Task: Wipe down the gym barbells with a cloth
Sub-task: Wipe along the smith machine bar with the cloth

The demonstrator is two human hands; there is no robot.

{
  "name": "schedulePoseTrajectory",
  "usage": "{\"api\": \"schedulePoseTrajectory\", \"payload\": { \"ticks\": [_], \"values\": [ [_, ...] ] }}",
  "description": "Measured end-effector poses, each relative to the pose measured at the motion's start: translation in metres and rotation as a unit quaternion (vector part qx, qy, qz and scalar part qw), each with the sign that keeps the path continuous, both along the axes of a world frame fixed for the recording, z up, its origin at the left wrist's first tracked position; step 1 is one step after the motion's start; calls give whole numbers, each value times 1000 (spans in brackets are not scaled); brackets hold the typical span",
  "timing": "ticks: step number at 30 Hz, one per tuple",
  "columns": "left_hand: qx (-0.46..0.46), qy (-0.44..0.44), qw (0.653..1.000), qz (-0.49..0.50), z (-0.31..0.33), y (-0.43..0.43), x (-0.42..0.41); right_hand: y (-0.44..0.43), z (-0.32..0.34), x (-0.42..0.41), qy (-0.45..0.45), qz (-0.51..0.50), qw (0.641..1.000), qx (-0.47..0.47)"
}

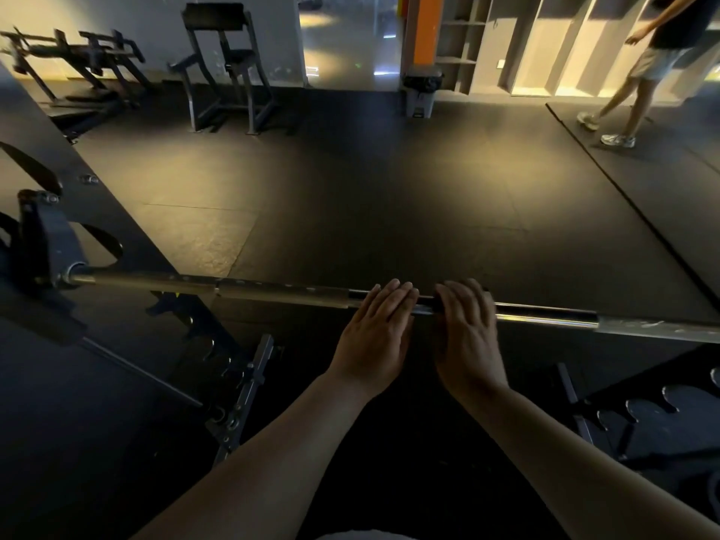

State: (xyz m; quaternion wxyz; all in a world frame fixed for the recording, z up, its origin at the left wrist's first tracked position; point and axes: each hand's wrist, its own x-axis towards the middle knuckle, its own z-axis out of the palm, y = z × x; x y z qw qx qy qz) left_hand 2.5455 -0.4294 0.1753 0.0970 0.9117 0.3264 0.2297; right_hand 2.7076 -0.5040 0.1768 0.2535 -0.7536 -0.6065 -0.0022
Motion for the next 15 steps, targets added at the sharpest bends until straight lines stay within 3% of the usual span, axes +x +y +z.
{"api": "schedulePoseTrajectory", "payload": {
  "ticks": [3,6,11,15],
  "values": [
    [-1,1,1000,-5,0,5,-12,8,7,-12,-34,79,996,-32],
    [10,2,1000,2,0,12,-23,5,12,5,-106,79,991,-4],
    [19,-15,999,37,-4,19,-36,13,4,-28,-54,-46,997,20],
    [5,-17,999,48,-8,20,-46,24,7,-59,-74,38,996,-42]
  ]
}}
